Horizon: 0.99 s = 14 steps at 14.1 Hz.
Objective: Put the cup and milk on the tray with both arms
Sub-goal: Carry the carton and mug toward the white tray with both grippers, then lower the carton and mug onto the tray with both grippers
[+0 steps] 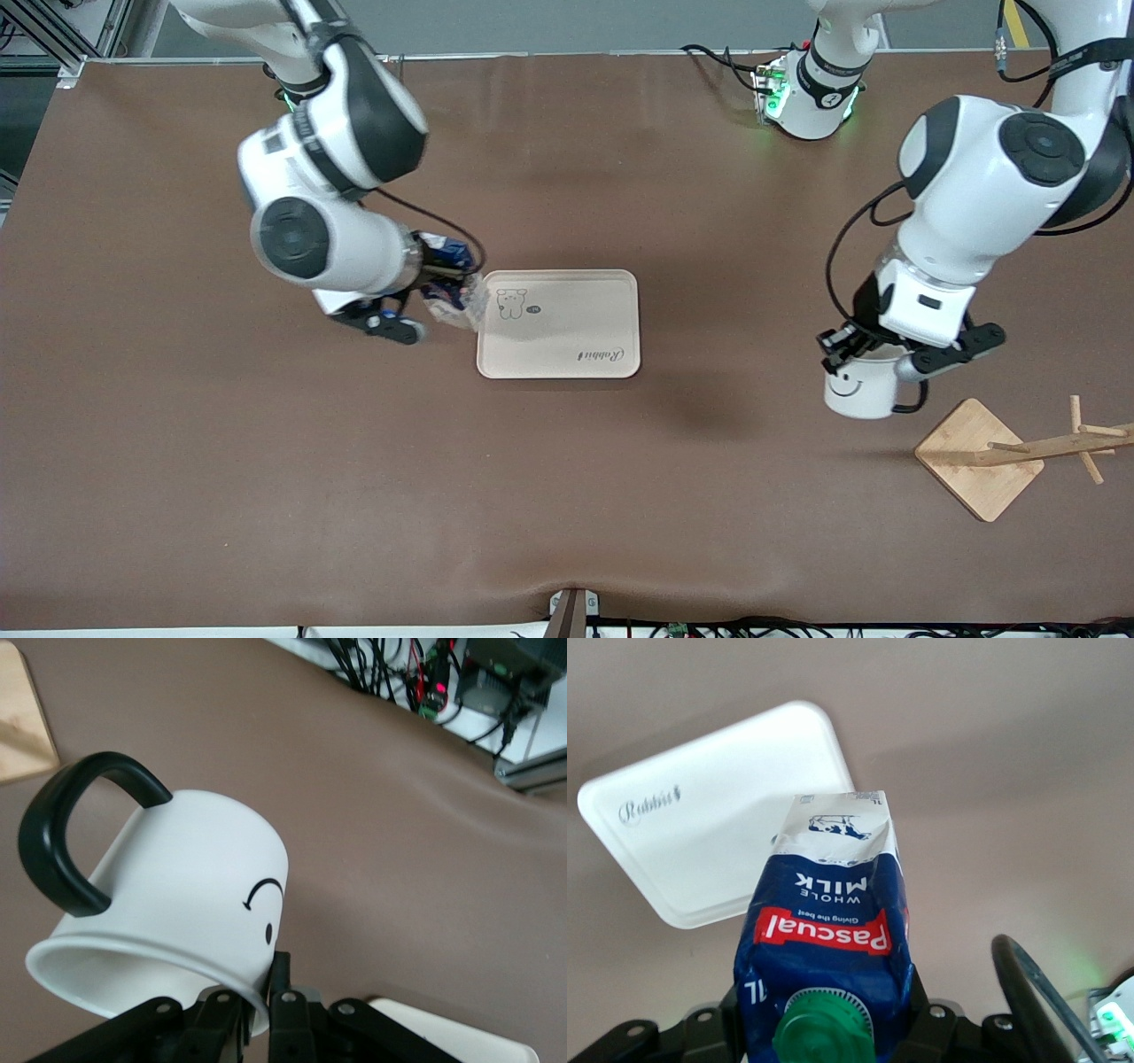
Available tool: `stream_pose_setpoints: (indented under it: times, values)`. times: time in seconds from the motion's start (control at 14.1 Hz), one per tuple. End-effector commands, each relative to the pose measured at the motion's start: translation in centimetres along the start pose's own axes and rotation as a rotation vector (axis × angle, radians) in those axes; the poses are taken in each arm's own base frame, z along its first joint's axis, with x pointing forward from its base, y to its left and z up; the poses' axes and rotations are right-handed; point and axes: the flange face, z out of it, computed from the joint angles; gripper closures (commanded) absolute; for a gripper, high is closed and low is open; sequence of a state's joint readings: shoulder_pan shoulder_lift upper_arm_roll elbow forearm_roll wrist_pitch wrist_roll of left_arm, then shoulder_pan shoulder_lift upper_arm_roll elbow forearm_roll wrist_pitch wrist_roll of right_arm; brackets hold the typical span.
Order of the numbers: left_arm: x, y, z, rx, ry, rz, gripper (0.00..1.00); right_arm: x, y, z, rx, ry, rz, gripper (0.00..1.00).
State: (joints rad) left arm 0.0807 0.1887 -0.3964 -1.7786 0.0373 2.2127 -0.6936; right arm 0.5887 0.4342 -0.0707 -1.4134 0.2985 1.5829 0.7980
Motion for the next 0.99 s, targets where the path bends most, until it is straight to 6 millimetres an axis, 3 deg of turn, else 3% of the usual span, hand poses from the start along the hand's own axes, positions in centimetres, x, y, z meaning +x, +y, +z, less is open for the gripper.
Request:
stream_pose_setpoints:
  times: [0.0,0.28,0.64,0.92]
  values:
    - [-1.9,2.7,0.0,0.020,-0.042,-0.008,1.00,-1.3,-4.7,3.0,-0.021,-0.001,-0.010,0.90]
    - [-5.2,7.2,0.7,0.019,-0.097,-0.054,1.00,-2.1,-8.0,7.1,-0.048,0.055,-0.067,0.89]
    - [-8.7,10.6,2.5,0.051,-0.162,-0.108,1.00,-0.2,-7.4,8.6,-0.087,0.071,-0.138,0.88]
    - [-11.9,13.1,5.5,0.077,-0.211,-0.118,1.00,0.6,-7.5,9.9,-0.110,0.081,-0.180,0.87]
